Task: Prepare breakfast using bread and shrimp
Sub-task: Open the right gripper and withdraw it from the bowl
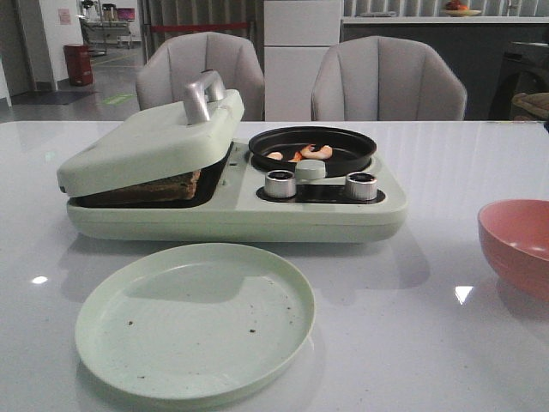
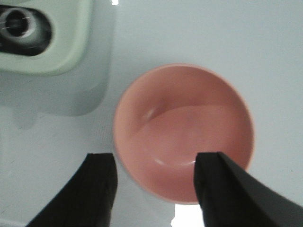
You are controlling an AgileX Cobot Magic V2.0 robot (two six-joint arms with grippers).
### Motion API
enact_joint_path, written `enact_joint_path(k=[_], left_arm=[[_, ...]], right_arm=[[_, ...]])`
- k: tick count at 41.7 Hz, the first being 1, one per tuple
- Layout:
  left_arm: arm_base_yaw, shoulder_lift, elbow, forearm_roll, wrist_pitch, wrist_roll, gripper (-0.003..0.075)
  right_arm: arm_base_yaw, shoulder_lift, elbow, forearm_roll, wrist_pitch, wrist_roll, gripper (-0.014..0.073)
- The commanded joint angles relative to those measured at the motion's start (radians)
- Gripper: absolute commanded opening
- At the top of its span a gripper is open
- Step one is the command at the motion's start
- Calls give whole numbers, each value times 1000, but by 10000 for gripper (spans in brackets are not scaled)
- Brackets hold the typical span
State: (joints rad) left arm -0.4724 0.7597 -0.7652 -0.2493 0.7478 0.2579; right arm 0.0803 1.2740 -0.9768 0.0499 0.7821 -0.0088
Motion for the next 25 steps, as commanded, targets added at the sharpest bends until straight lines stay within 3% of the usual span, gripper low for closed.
enact_joint_path(k=[1, 25], left_arm=[[-8, -2, -25, -22, -74, -5, 99], [-8, -2, -25, -22, -74, -5, 99]], right_arm=[[80, -111, -3, -15, 6, -14, 485], [101, -571, 236, -72, 101, 62, 485]])
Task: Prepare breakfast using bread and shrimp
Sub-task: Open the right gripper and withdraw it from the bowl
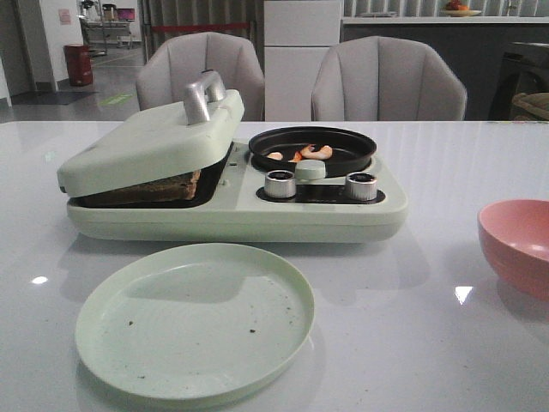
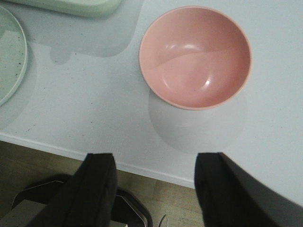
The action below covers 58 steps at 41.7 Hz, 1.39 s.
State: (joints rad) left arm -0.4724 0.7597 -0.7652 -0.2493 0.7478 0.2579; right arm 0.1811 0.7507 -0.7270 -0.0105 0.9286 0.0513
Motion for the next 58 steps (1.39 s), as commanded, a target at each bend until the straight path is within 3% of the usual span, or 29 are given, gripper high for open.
enact_joint_path(k=[1, 6, 13, 19, 47, 58], left_arm=[[-8, -2, -25, -22, -74, -5, 99], [-8, -2, -25, -22, -74, -5, 99], [-8, -2, -25, -22, -74, -5, 99], [-8, -2, -25, -22, -74, -5, 99], [-8, -30, -22, 21, -92, -5, 99], [186, -250, 41, 115, -201, -5, 99]], right_arm=[[0, -54, -12, -12, -45, 2, 484], [0, -92, -7, -12, -32, 2, 403], [0, -96, -7, -11, -23, 2, 163], [0, -96, -7, -11, -25, 2, 39], [0, -96, -7, -10, -30, 2, 45], [0, -96, -7, -10, -29, 2, 45]])
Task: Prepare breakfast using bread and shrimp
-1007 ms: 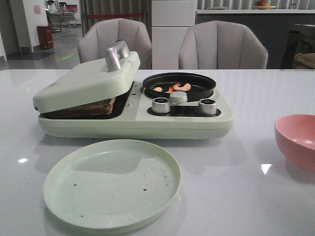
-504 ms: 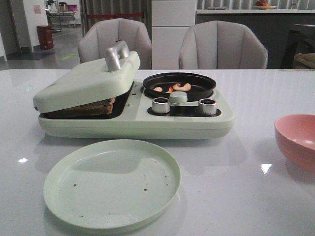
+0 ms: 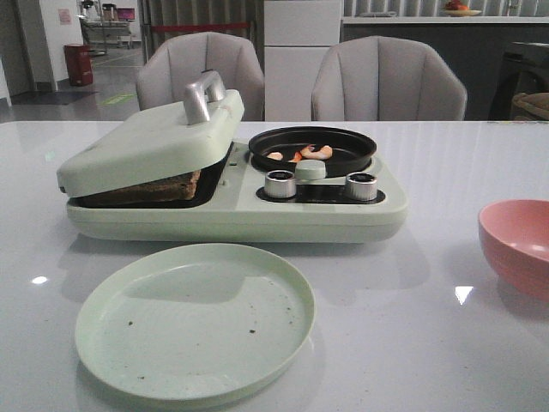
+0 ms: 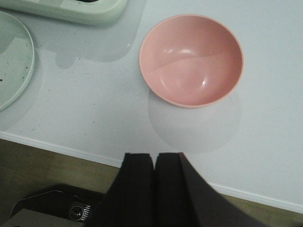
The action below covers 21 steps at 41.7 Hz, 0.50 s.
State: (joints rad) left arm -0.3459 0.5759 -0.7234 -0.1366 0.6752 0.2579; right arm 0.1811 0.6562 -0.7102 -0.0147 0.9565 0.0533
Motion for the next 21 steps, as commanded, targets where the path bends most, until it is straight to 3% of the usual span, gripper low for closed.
enact_joint_path(k=[1, 11, 17, 21], left_arm=[[81, -89, 17, 4, -151, -5, 99], [304, -310, 168, -10, -211, -5, 99], [333, -361, 259, -20, -268, -30, 99], [308, -405, 343, 120, -327, -213, 99]], right_arm=[[0, -2, -24, -6, -57, 0, 45], [0, -2, -24, -6, -57, 0, 45], [0, -2, -24, -6, -57, 0, 45], [0, -2, -24, -6, -57, 0, 45]])
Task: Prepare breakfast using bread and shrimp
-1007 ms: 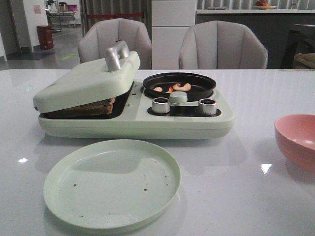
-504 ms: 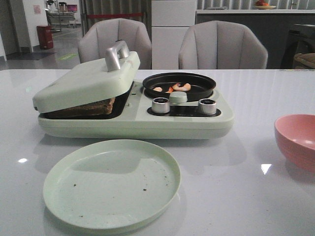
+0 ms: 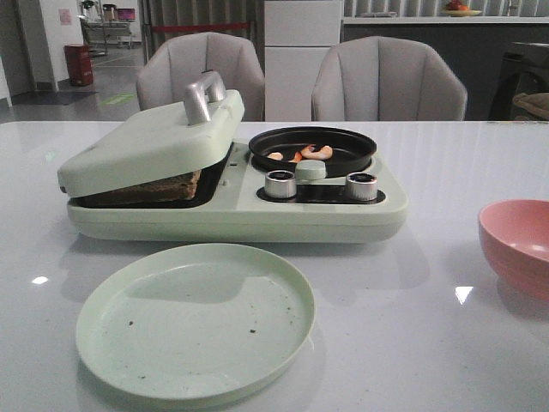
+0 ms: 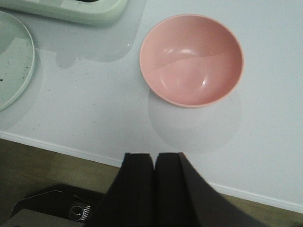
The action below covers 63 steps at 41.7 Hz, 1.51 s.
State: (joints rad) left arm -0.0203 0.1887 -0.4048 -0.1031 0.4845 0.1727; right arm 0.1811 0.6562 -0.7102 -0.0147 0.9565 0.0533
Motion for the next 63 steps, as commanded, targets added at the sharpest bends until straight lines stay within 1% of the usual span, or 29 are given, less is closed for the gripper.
enact_joint_path(k=[1, 3, 8, 12, 17, 21, 22, 23, 39, 47, 63], left_arm=[[-25, -29, 41, 112, -150, -163, 99], [-34, -46, 81, 136, -178, -203, 99], [-32, -76, 186, 136, -272, -203, 99], [-32, -111, 276, 136, -376, -203, 99], [-32, -158, 364, 132, -493, -203, 99], [-32, -203, 417, 116, -562, -203, 99], [-32, -216, 412, 116, -516, -203, 99], [-32, -219, 412, 116, -512, -203, 99], [-34, -215, 414, 142, -528, -203, 99], [-56, -215, 414, 139, -570, -203, 99], [-56, -215, 414, 139, -570, -203, 99]], right_arm=[[0, -2, -24, -6, -57, 0, 45], [0, -2, -24, -6, -57, 0, 45], [0, -2, -24, -6, -57, 0, 45], [0, -2, -24, -6, -57, 0, 45], [0, -2, -24, -6, -57, 0, 45], [0, -2, -24, -6, -57, 0, 45], [0, -2, -24, -6, -57, 0, 45], [0, -2, -24, -6, -57, 0, 45], [0, -2, -24, -6, -55, 0, 45], [0, -2, -24, -6, -55, 0, 45], [0, -2, -24, -6, -55, 0, 45]])
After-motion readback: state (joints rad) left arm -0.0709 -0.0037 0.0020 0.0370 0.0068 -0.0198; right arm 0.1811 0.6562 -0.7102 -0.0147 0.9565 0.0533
